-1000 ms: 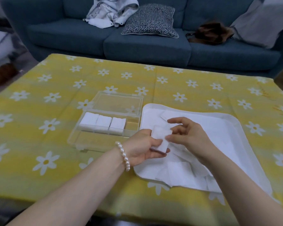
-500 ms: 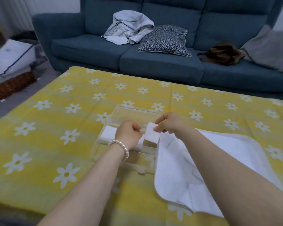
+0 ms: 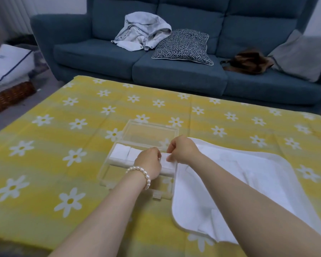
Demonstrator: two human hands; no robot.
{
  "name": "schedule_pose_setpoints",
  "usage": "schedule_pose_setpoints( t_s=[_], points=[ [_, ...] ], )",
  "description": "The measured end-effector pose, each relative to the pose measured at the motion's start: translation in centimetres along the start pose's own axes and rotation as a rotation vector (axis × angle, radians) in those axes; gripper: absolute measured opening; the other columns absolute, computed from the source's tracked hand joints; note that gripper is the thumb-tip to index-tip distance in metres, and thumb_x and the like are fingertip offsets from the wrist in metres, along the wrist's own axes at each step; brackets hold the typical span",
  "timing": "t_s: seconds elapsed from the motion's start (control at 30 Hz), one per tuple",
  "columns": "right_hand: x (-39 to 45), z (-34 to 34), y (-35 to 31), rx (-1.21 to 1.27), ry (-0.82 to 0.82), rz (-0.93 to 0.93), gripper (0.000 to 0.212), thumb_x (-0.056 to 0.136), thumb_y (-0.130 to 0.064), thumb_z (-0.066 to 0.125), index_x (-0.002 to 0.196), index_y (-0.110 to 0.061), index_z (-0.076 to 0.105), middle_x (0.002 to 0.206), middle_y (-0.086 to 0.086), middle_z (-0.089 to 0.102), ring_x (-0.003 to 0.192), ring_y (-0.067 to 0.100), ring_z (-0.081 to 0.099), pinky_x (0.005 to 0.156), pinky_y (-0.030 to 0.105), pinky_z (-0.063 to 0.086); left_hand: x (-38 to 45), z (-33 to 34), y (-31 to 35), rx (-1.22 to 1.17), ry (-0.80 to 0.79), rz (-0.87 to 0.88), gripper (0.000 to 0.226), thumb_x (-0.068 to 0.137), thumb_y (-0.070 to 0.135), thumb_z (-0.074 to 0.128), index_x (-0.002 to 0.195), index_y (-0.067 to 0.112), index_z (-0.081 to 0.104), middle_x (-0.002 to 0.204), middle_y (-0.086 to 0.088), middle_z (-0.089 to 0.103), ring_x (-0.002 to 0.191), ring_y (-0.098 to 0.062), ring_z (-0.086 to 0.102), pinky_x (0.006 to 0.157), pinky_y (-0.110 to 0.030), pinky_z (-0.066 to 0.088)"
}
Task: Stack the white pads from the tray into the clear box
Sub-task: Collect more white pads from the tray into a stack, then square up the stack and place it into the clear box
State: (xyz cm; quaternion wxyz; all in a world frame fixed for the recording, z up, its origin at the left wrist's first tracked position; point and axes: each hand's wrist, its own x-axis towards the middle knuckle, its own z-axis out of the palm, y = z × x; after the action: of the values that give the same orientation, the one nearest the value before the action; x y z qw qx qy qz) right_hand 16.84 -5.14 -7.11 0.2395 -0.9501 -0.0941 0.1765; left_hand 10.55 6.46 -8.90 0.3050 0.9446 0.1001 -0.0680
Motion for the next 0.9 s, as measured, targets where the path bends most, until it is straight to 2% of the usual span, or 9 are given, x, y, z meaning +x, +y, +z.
schedule_pose_setpoints(
  t_s=[0.13,0.2,0.27,0.37,0.47,0.53,0.7,0.8,0.9],
  points=[
    [-0.7,0.8,-0.6,-0.309,0.081,-0.059,0.019,0.080,-0.020,0.070,0.098,-0.015,0.064,0.100,0.005,0.066,0.096,0.025,0.061,0.070,0.027,0.041,0.1,0.2,-0.1,0.055,-0.018,0.018,0.028,0.091,0.008,0.044,0.116,0.014,0.056,0.119,-0.006,0.061,0.108,-0.023,0.056,0.086,-0.029,0.045],
    [-1.2,1.7,-0.6,-0.489,0.169,-0.148,0.005,0.081,-0.015,0.064,0.080,-0.015,0.059,0.098,0.007,0.066,0.094,0.026,0.060,0.069,0.028,0.035,-0.1,0.1,0.0,0.089,-0.025,0.026,0.029,0.092,0.009,0.043,0.117,0.015,0.057,0.120,-0.007,0.060,0.110,-0.024,0.055,0.085,-0.028,0.042],
    [-1.7,2.6,-0.5,-0.640,0.352,-0.267,0.031,0.059,-0.009,0.076,0.059,-0.015,0.045,0.080,0.008,0.063,0.077,0.028,0.059,0.062,0.028,0.029,-0.2,0.2,0.2,0.116,-0.033,0.033,0.031,0.092,0.009,0.042,0.117,0.016,0.058,0.121,-0.007,0.060,0.111,-0.025,0.054,0.088,-0.031,0.043],
    [-1.7,3.1,-0.1,-0.642,0.495,-0.238,0.045,0.024,-0.012,0.085,0.059,-0.013,0.057,0.065,0.006,0.054,0.059,0.026,0.053,0.054,0.028,0.028,-0.3,0.5,0.3,0.149,-0.044,0.053,0.034,0.092,0.009,0.040,0.120,0.019,0.057,0.123,-0.004,0.060,0.112,-0.024,0.055,0.094,-0.034,0.044],
    [-1.8,3.1,0.8,-0.626,0.382,-0.148,0.020,0.076,-0.033,0.070,0.086,-0.016,0.067,0.098,0.006,0.054,0.096,0.028,0.048,0.075,0.033,0.033,-0.2,0.7,0.4,0.214,-0.062,0.071,0.034,0.093,0.011,0.039,0.119,0.023,0.058,0.125,-0.002,0.057,0.114,-0.023,0.053,0.095,-0.035,0.043],
    [-1.7,3.0,1.5,-0.608,0.311,-0.128,0.031,0.093,-0.039,0.048,0.102,-0.016,0.066,0.114,0.008,0.048,0.110,0.029,0.039,0.087,0.035,0.031,-0.1,0.9,0.4,0.289,-0.071,0.085,0.031,0.093,0.014,0.039,0.115,0.021,0.060,0.124,-0.003,0.056,0.114,-0.024,0.051,0.092,-0.034,0.041],
    [-4.1,0.1,2.0,-0.321,0.260,-0.141,0.035,0.097,-0.038,0.041,0.114,-0.019,0.066,0.121,0.009,0.049,0.115,0.029,0.039,0.094,0.036,0.033,-0.3,1.0,0.7,0.338,-0.063,0.076,0.030,0.091,0.011,0.038,0.107,0.013,0.063,0.122,-0.008,0.054,0.112,-0.028,0.050,0.088,-0.036,0.041],
    [-7.4,-3.4,4.5,-0.106,0.397,-0.159,0.024,0.093,-0.030,0.053,0.104,-0.016,0.070,0.111,0.010,0.055,0.110,0.026,0.046,0.092,0.031,0.034,-1.0,0.5,1.5,0.185,0.070,0.089,0.032,0.092,0.010,0.043,0.117,0.013,0.062,0.129,-0.007,0.048,0.119,-0.027,0.044,0.097,-0.035,0.039],
    [-11.7,-5.8,7.9,-0.097,0.285,-0.037,0.014,0.088,-0.026,0.058,0.094,-0.019,0.069,0.100,0.005,0.060,0.093,0.020,0.053,0.081,0.028,0.040,-2.4,0.8,3.1,0.053,0.170,0.212,0.028,0.091,0.013,0.048,0.115,0.013,0.063,0.122,-0.005,0.051,0.117,-0.024,0.046,0.096,-0.030,0.038]
  ],
)
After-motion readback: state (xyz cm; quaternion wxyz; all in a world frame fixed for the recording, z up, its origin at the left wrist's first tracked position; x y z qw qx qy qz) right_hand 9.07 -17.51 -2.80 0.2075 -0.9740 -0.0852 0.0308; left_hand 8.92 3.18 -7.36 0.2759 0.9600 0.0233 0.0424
